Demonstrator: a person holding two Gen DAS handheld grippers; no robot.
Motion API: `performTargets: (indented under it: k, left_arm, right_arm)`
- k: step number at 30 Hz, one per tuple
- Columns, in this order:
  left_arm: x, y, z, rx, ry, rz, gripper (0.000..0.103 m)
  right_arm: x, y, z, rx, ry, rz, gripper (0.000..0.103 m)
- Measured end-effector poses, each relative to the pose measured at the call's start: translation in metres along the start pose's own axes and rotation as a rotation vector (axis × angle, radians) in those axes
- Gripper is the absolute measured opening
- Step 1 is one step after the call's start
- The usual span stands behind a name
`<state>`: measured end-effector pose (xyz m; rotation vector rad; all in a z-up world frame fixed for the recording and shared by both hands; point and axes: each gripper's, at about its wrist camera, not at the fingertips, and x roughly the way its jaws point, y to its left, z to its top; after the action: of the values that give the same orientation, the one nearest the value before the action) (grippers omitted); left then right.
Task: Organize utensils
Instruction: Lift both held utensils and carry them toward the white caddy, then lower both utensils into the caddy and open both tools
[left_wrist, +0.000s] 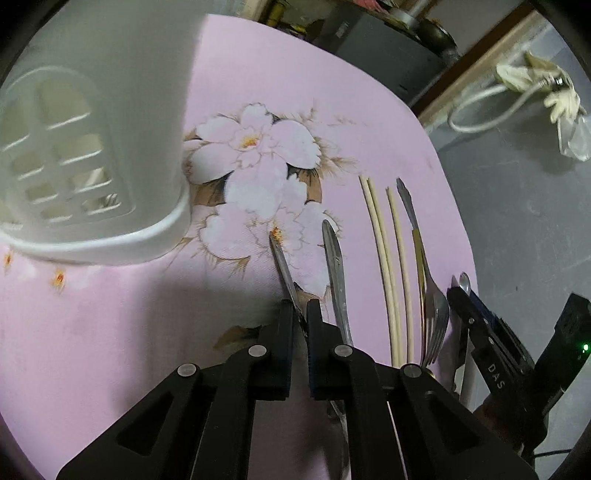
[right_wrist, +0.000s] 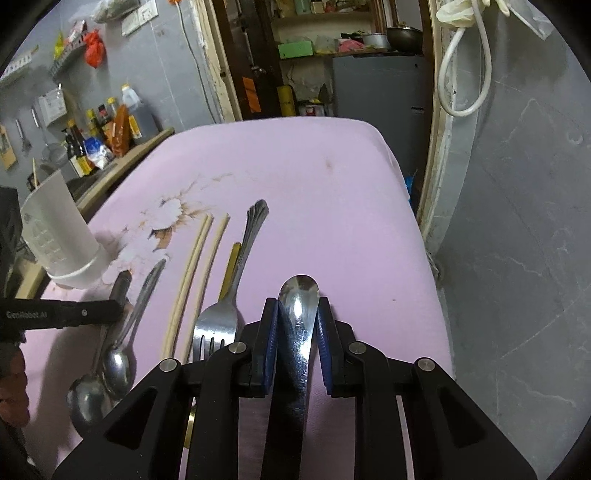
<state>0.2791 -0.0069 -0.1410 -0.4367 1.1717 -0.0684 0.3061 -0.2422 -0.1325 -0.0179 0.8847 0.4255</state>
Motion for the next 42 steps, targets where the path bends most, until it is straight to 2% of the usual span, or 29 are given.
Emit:
performTargets:
  k: [4,8,12,15,20,25,26,27,31,37,42]
  left_arm:
    - [-0.002,-0.004,0.002,0.05,0.006,-0.002,0.005]
    - [-0.01,-0.004,-0.003,0.045,-0.014,-0.038,0.003]
    - [-0.038,-0.015,-0.015,0.105,-0.124,-0.056,0.0]
    - [-0.065,-0.027,-0.025,0.177,-0.235,-0.04,0.0]
    - [-0.095,-0.038,-0.027,0.221,-0.363,-0.043,0.0]
    - [-0.116,-0.041,-0.013,0.215,-0.46,-0.067,0.0]
    - [-0.12,-0.041,-0.01,0.21,-0.472,-0.072,0.0]
    - [-0.125,-0.039,-0.006,0.206,-0.489,-0.076,0.0]
    - [-0.147,-0.029,0.007,0.194,-0.549,-0.083,0.0]
    - [-0.171,-0.004,0.019,0.16,-0.59,-0.088,0.0]
    - [-0.178,0.014,0.024,0.133,-0.597,-0.09,0.0]
  right_arm:
    - [-0.001,0.004,0.001,-0.014,-0.001,-0.023,0.017]
    - [-0.015,0.001,-0.002,0.021,-0.05,-0.005,0.016]
    - [-0.036,0.007,-0.002,0.012,-0.126,0.007,0.016]
    - [-0.051,0.016,0.0,0.002,-0.186,0.014,0.016]
    - [-0.067,0.027,0.01,0.008,-0.258,0.02,0.016]
    - [-0.086,0.041,0.029,-0.009,-0.335,0.033,0.015]
    - [-0.09,0.045,0.037,-0.017,-0.35,0.041,0.013]
    - [-0.093,0.049,0.043,-0.024,-0.363,0.049,0.003]
    - [-0.104,0.068,0.067,-0.062,-0.419,0.088,0.002]
    - [-0.098,0.089,0.086,-0.079,-0.429,0.132,0.002]
    - [-0.094,0.106,0.092,-0.111,-0.421,0.136,0.002]
